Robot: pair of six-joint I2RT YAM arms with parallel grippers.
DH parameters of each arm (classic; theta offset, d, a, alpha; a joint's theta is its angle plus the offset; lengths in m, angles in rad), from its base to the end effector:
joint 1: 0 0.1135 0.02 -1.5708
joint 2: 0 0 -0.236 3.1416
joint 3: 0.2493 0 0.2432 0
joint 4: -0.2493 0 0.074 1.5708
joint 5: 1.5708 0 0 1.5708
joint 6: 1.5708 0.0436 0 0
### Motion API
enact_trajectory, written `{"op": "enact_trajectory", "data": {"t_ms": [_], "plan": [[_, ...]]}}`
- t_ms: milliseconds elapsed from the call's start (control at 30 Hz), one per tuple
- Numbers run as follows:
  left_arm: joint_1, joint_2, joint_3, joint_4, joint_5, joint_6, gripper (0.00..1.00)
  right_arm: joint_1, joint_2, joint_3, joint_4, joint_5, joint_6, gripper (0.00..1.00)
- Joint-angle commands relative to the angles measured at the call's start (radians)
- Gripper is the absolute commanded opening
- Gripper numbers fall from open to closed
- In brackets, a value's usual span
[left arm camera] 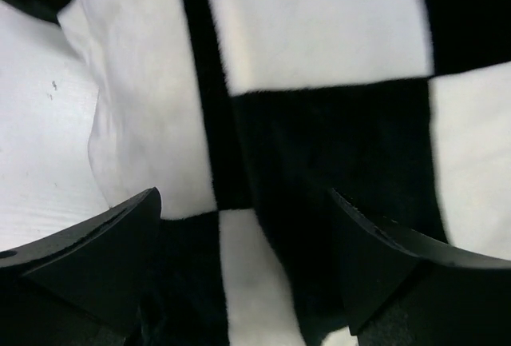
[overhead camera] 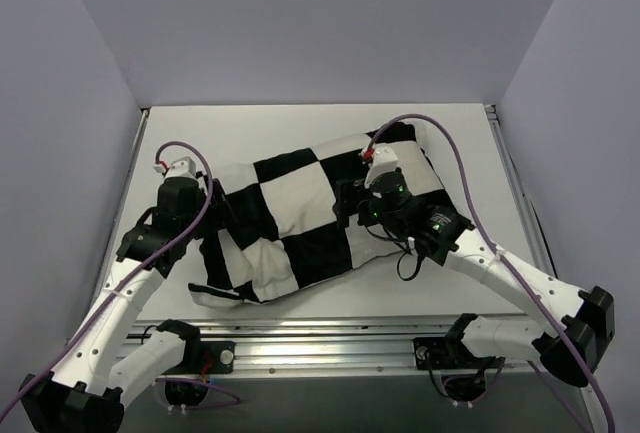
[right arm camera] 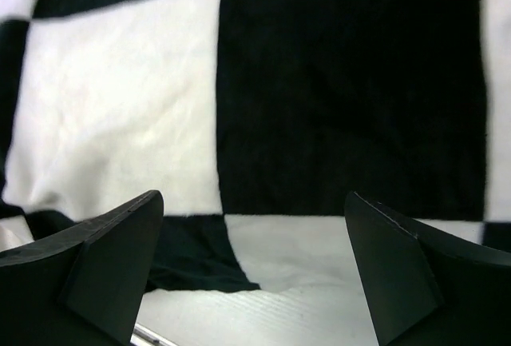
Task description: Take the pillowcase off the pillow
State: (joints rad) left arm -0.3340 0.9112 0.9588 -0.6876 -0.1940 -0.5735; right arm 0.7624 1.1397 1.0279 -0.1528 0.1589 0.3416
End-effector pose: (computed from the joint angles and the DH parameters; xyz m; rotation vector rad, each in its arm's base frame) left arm 0.1932 -0.0582 0.3014 -0.3712 2.1810 -0.2932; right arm 0.2038 0.1851 0.3306 -0.2799 1.8574 0.6251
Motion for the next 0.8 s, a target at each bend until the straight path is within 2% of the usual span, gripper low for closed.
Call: {"op": "enact_trajectory", "data": {"t_ms": [0,133,233,267,333,367,467,500,633,733,767], "plan": [[0.021,-0.006,-0.104,0.087,0.051,-0.038,0.89,0.054,0.052,-0.077,0.038,0.065,0.056,0.91],[0.021,0.053,-0.179,0.183,0.119,-0.048,0.88,0.051,0.104,-0.156,0.143,0.108,0.077,0.84],[0.02,0.122,-0.196,0.273,0.194,-0.049,0.88,0.032,0.135,-0.19,0.183,0.162,0.083,0.61],[0.016,0.141,-0.199,0.321,0.229,-0.058,0.88,0.025,0.141,-0.196,0.188,0.166,0.085,0.48],[-0.006,0.19,-0.201,0.368,0.274,-0.094,0.86,-0.009,0.138,-0.218,0.179,0.177,0.088,0.32],[-0.026,0.202,-0.198,0.407,0.275,-0.104,0.85,-0.026,0.123,-0.226,0.171,0.182,0.091,0.17],[-0.161,0.259,-0.164,0.457,0.228,-0.141,0.84,-0.125,0.072,-0.241,0.096,0.194,0.091,0.0],[-0.234,0.273,-0.154,0.47,0.216,-0.15,0.84,-0.152,0.054,-0.242,0.075,0.206,0.089,0.0],[-0.339,0.343,-0.108,0.536,0.203,-0.198,0.84,-0.244,-0.024,-0.223,-0.029,0.241,0.068,0.0],[-0.355,0.351,-0.062,0.537,0.17,-0.189,0.84,-0.248,-0.047,-0.172,-0.082,0.235,0.036,0.01],[-0.353,0.344,-0.049,0.507,0.141,-0.186,0.85,-0.244,-0.054,-0.158,-0.088,0.219,0.025,0.06]]}}
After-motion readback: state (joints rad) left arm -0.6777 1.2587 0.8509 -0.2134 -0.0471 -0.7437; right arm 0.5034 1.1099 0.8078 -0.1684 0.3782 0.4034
